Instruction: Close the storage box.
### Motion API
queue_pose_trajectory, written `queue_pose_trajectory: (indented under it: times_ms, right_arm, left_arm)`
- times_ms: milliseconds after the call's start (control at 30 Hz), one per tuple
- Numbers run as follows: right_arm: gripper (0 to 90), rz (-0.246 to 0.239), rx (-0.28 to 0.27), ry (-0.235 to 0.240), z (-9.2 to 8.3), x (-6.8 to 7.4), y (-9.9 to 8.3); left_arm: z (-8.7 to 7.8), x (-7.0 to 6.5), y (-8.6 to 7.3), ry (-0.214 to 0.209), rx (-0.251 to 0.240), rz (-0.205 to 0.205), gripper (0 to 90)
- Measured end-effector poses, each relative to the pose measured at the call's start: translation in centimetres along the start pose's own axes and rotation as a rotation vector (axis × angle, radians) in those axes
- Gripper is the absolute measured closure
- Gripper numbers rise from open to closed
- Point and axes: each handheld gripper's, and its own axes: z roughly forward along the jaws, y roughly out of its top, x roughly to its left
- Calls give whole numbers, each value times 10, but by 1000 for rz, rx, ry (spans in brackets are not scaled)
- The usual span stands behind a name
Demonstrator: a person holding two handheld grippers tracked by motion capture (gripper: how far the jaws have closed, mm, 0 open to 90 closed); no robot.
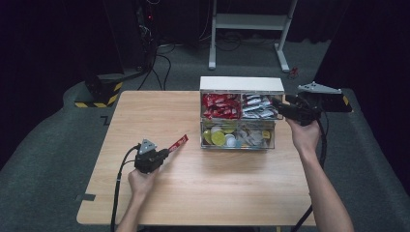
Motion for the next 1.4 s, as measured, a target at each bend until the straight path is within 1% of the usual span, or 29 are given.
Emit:
queue_pose_trajectory:
  times_ms: [67, 133, 167, 233, 300, 367, 400, 500, 600, 633, 700, 767, 833, 900, 967, 1100, 1133, 1267, 1333, 1400]
  right_arm:
    - [434, 2, 0, 2, 0, 0, 0]
    - [434, 3, 0, 1, 0, 0, 0]
    - [434, 3, 0, 1, 0, 0, 0]
    - [434, 4, 1, 0, 0, 0, 0]
    - [434, 3, 1, 3, 0, 0, 0]
    - [434, 4, 3, 4, 0, 0, 0]
    - [434, 4, 3, 4, 0, 0, 0]
    - [434, 5, 3, 4, 0, 0, 0]
    - [434, 6, 2, 5, -1, 0, -1]
    - [435, 6, 1, 6, -1, 0, -1]
    - [435, 5, 0, 8, -2, 0, -1]
    - [435, 0, -2, 7, -3, 0, -1]
    - [437, -4, -1, 4, -4, 1, -2]
    - [437, -11, 4, 4, -5, 1, -3]
    - [436, -11, 5, 4, -5, 2, -4]
    - [442, -16, 9, 9, -6, 2, -8]
    - [442, -10, 11, 11, -7, 2, -9]
    - [444, -7, 9, 19, -7, 2, -14]
    - [444, -7, 6, 16, -7, 2, -14]
    - [444, -9, 1, 18, -9, 3, -16]
  left_arm:
    - [1, -1, -1, 1, 14, 6, 827]
    - [2, -1, -1, -1, 17, -2, 823]
    - [2, -1, -1, 0, 21, 6, 820]
    - [3, -1, -2, -1, 31, 9, 813]
    - [4, -2, -2, -1, 37, 17, 773]
    - [3, -2, -2, 7, 38, 10, 718]
    - [1, -2, -2, 14, 34, 12, 679]
    - [-5, -1, -1, 19, 3, -9, 601]
    - [-12, 3, -3, 40, -14, -20, 551]
    - [-13, 4, -3, 45, -18, -29, 542]
    - [-17, 8, -7, 66, -18, -39, 525]
    - [-19, 10, -10, 98, -5, -33, 499]
    - [-20, 12, -15, 119, 12, -26, 475]
    - [-22, 15, -22, 151, 21, -28, 461]
    - [-23, 16, -24, 158, 27, -34, 459]
    - [-26, 24, -32, 181, 32, -65, 452]
    - [-26, 25, -34, 187, 38, -69, 451]
    - [-27, 28, -40, 218, 51, -67, 436]
    - [-26, 29, -42, 223, 58, -74, 435]
    - [-25, 30, -44, 235, 70, -68, 431]
